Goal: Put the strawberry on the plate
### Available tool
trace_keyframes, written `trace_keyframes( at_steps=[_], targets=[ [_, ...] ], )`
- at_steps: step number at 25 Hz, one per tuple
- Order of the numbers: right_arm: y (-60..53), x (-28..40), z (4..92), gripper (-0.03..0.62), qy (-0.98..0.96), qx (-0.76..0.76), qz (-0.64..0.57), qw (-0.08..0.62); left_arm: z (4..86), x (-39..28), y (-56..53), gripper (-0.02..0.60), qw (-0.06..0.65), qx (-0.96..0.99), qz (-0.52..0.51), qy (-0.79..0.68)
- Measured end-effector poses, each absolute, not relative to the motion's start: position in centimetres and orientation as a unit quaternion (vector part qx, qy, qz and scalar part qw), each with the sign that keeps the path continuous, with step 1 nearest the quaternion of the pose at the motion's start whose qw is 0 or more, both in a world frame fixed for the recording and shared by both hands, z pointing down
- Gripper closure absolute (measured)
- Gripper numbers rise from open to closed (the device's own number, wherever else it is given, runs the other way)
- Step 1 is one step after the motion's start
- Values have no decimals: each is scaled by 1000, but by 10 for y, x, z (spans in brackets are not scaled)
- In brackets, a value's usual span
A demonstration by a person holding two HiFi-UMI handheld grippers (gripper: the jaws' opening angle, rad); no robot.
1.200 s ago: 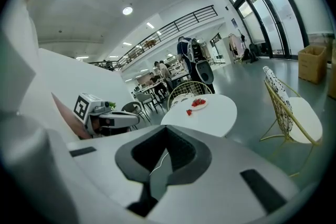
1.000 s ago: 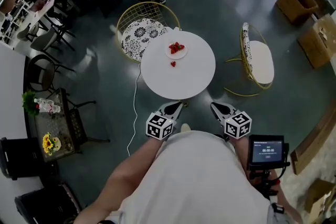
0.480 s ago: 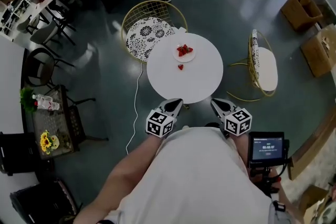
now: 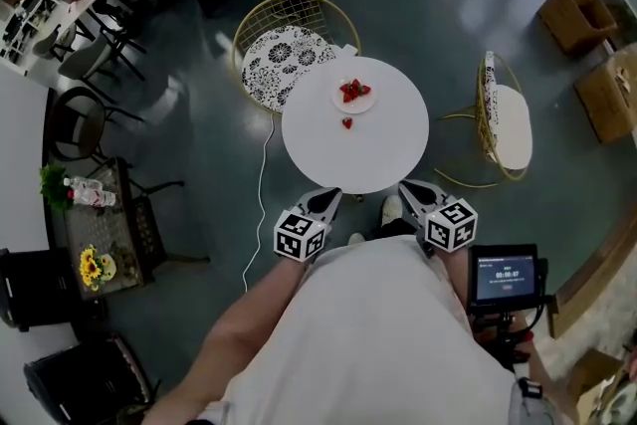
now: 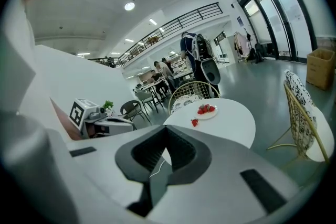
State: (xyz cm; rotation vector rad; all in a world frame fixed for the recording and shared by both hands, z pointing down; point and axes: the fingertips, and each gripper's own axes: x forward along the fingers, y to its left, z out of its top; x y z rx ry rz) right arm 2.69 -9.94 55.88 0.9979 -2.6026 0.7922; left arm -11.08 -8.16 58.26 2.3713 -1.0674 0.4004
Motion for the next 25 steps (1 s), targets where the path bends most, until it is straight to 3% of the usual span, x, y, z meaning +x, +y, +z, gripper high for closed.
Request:
trace_keyframes(
  at_steps=[16,25],
  targets=[
    [-104,7,542,589,-899,326,268,118,567,-121,-84,577,250,870,151,-398],
    [-184,22,567,589,-899,307,286,123,591,-100,-153,577,272,854,163,-412]
  ],
)
